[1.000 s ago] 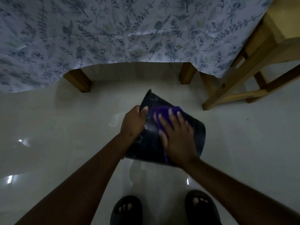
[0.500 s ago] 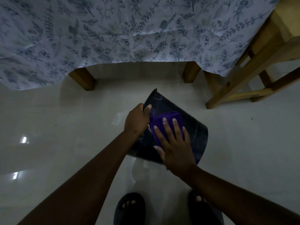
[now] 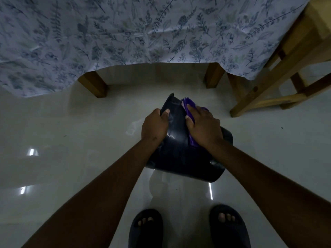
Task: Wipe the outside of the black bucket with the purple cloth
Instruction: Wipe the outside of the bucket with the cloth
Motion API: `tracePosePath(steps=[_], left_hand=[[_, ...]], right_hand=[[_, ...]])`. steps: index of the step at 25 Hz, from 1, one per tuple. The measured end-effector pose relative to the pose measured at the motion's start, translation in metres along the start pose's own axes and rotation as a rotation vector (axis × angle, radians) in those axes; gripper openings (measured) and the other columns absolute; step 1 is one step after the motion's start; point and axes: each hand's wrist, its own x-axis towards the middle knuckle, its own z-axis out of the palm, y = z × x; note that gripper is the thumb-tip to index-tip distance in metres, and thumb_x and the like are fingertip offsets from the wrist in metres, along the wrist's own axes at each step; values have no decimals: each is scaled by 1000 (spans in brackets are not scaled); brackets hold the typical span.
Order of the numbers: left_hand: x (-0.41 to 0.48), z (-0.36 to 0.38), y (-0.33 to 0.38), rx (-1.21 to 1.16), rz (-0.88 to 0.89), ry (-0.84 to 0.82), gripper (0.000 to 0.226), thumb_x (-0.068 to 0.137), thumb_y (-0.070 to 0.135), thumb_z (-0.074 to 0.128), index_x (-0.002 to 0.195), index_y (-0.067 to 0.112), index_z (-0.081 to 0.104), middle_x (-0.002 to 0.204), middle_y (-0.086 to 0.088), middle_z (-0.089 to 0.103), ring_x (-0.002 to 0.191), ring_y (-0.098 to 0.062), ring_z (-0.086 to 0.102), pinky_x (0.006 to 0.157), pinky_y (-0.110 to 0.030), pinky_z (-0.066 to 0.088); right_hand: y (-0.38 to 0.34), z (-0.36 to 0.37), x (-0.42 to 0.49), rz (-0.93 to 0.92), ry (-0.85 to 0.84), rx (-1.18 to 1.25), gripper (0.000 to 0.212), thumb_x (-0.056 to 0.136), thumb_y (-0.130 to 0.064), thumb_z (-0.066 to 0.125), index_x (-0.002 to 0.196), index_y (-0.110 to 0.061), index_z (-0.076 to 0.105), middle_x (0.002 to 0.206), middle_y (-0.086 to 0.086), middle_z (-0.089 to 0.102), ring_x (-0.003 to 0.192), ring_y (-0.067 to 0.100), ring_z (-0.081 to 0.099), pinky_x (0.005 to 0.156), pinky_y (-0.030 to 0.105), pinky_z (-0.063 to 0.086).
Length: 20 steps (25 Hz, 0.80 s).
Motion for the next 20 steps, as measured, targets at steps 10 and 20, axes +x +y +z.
tracePosePath(steps=[10,20], left_hand=[[-28,-6,-6,-79,178,18,30,98,41,45,79,19,54,66,9,55,58,-5,53,51,-14,35],[-39,-33,25,240,481,67,34,86,53,58,86,19,52,77,4,67,69,-15,65,60,-26,49]], right_hand=[[-11,2,-32,-44,134,96,55,99,-47,26,151,-30,19,159,4,25,145,28,24,112,52,30],[-3,-20,-16,83,404,644,44,91,-40,28,127,-30,51,116,5,61,104,24,59,89,48,50]])
